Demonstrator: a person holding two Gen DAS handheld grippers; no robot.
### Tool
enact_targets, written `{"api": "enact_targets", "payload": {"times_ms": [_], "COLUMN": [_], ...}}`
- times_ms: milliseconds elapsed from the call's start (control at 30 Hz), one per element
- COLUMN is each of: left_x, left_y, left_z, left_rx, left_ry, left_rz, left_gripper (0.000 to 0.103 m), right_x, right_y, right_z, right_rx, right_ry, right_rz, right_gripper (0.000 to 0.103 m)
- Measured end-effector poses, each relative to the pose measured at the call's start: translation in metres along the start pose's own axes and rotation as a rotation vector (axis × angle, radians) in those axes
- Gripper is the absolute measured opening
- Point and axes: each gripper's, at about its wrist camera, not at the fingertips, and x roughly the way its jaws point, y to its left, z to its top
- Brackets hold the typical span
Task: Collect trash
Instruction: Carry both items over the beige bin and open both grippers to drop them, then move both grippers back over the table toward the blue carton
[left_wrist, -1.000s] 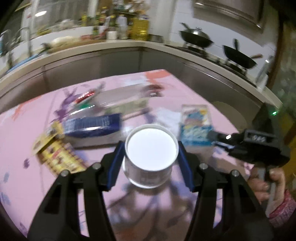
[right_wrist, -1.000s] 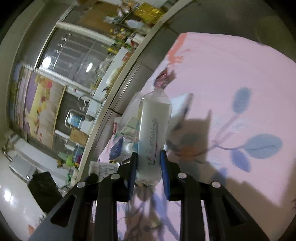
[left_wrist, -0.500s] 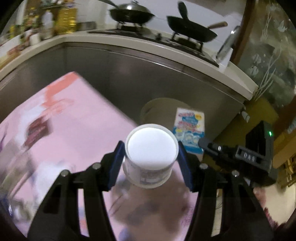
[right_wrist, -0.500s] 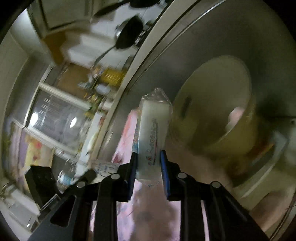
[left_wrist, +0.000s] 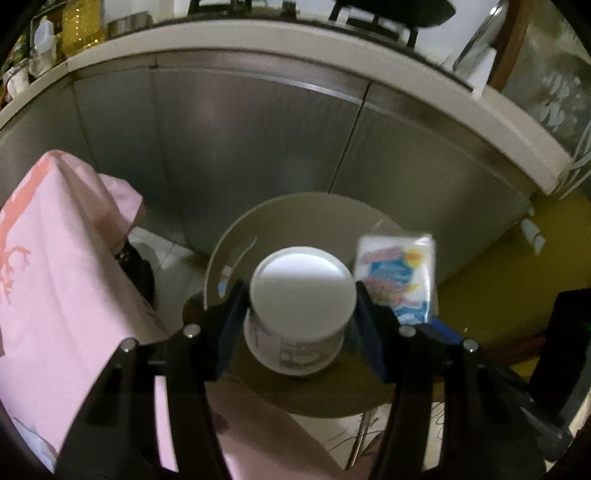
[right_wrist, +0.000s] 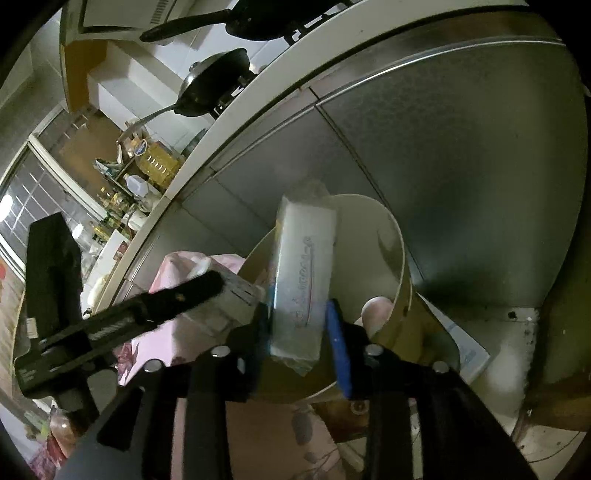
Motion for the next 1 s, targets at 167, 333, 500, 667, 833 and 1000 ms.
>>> {"api": "enact_targets", "payload": {"times_ms": [167, 333, 500, 667, 833, 1000], "left_x": [-0.009, -0.066, -0.141, -0.215, -0.265, -0.31], "left_y": [0.0, 0.0, 0.006, 0.028, 0.067, 0.123], "left_z": [-0.002, -0.013, -0.04, -0.09, -0.14, -0.205], "left_rx": [-0.007, -0.013, -0.02, -0.029, -0.076, -0.176], "left_ry": [-0.042, -0.16, -0.288, -0.38, -0.409, -0.434], "left_rz": [0.071, 0.109, 0.138, 0.177, 0.231, 0.295], "left_gripper": [0.08, 0.08, 0.08, 0.083, 0.083, 0.083], "right_x": [-0.009, -0.036, -0.065, -0.063, -0.05, -0.029], "right_y": [-0.004, 0.01, 0.044, 0.093, 0.157, 0.229], "right_z": [0.001, -0.001, -0.016, -0.045, -0.085, -0.136], "right_rx": [0.031, 0.015, -0.037, -0.121, -0.237, -0.371], "right_ry": [-0.056, -0.122, -0.168, -0.078, 0.04, 0.199], "right_rz": [0.004, 0.017, 0.088, 0.193, 0.275, 0.355], "right_gripper": [0.063, 0.063, 0.063, 0.06, 0.057, 0.057]}}
